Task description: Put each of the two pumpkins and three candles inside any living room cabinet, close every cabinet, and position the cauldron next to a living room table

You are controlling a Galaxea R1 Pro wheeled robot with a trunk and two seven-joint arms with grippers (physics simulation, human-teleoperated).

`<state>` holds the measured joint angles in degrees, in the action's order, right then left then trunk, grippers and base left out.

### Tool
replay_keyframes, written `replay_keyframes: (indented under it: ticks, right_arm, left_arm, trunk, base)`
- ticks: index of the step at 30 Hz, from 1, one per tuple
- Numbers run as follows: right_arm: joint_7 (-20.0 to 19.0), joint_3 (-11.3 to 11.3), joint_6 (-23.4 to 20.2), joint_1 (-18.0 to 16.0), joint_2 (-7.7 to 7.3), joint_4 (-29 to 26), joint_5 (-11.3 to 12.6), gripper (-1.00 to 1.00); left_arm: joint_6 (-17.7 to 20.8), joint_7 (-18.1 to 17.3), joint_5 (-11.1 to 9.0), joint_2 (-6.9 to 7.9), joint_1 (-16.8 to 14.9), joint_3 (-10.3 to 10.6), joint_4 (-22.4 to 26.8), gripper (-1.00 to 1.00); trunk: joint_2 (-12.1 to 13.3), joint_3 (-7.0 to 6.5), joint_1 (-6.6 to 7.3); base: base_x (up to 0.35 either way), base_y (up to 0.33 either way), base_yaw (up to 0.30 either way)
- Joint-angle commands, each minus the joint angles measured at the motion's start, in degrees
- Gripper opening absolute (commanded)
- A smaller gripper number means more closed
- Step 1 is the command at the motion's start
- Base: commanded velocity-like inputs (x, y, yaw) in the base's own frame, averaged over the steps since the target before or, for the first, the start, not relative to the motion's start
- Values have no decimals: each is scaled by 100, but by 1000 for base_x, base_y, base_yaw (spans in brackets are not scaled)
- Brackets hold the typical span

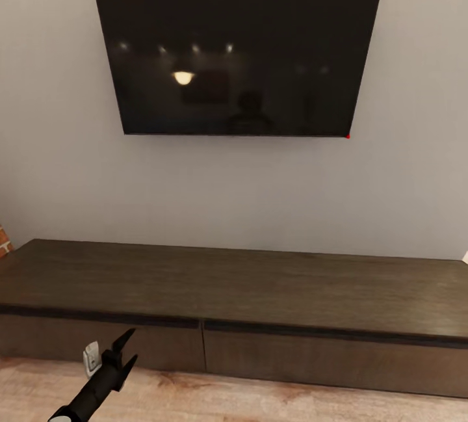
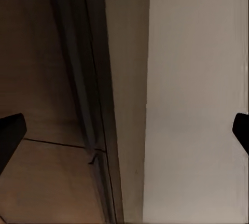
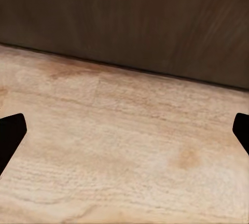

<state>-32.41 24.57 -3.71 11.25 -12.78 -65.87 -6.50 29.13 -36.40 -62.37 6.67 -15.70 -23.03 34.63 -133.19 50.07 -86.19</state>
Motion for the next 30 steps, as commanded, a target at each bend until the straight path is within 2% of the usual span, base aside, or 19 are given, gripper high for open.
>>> replay_keyframes:
  ticks: [1, 2, 5, 8, 10, 12, 17, 19, 20, 22, 23, 24, 26, 27, 30]
  right_arm:
    - [-29, 11, -39, 0, 12, -39, -40, 100]
    - [-27, 12, -83, 4, 68, -108, -38, 100]
    - [-19, 12, -137, 7, 195, -168, -42, 100]
    - [-28, 11, -156, 11, 244, -190, -48, 100]
    - [-34, 11, -156, 15, 254, -202, -48, 100]
    - [-40, 11, -155, 16, 241, -229, -42, 100]
    - [-43, 12, -156, 17, 236, -332, -33, 100]
    - [-45, 12, -156, 22, 256, -432, -30, 100]
    - [-42, 12, -153, 29, 271, -471, -29, 100]
    - [-41, 12, -144, 34, 283, -490, -28, 100]
    - [-39, 11, -119, 43, 292, -489, -28, 100]
    - [-39, 11, -113, 45, 295, -487, -28, 100]
    - [-38, 9, -97, 50, 299, -482, -27, 100]
    - [-38, 10, -88, 59, 311, -480, -27, 100]
    - [-38, 12, -85, 60, 316, -480, -27, 100]
  left_arm:
    - [110, -15, -46, 8, -3, -54, 1, 100]
    - [246, -43, -70, 83, -3, -127, 22, 100]
    - [343, -16, -49, 164, -5, -143, 48, 100]
    - [407, 172, -30, 250, -96, -158, -33, 100]
    - [431, 599, -50, 292, -383, -160, -74, 100]
    - [447, 813, -76, 306, -640, -159, -55, 100]
    - [368, 976, -54, 253, -890, -140, -149, 100]
    - [170, 998, -45, 147, -933, -126, -312, 100]
    - [61, 1016, -36, 36, -950, -93, -397, 100]
    - [9, 1016, -42, -46, -960, -50, -466, 100]
    - [-17, 944, -64, -139, -969, -7, -502, 100]
    - [-21, 891, -64, -159, -971, 2, -513, 100]
    - [-23, 540, -58, -205, -976, 26, -537, 100]
    - [-22, -7, -57, -226, -978, 219, -543, 100]
    - [-10, -175, -60, -225, -979, 292, -532, 100]
  trunk:
    - [-2, 4, 1]
    - [-42, 22, -21]
    - [-163, 76, -87]
    - [-283, 130, -153]
    - [-363, 166, -197]
    - [-443, 202, -241]
    - [-644, 292, -351]
    - [-724, 328, -395]
    - [-764, 346, -417]
    - [-844, 381, -461]
    - [-885, 399, -483]
    - [-925, 417, -505]
    - [-1005, 453, -548]
    - [-1006, 475, -551]
    - [-1010, 542, -559]
  base:
    - [0, 0, 0]
    - [0, 0, 0]
    - [0, 0, 0]
    - [0, 0, 0]
    - [0, 0, 0]
    - [0, 0, 0]
    - [0, 0, 0]
    - [0, 0, 0]
    - [0, 0, 0]
    - [0, 0, 0]
    - [0, 0, 0]
    - [0, 0, 0]
    - [0, 0, 0]
    - [0, 0, 0]
    - [0, 0, 0]
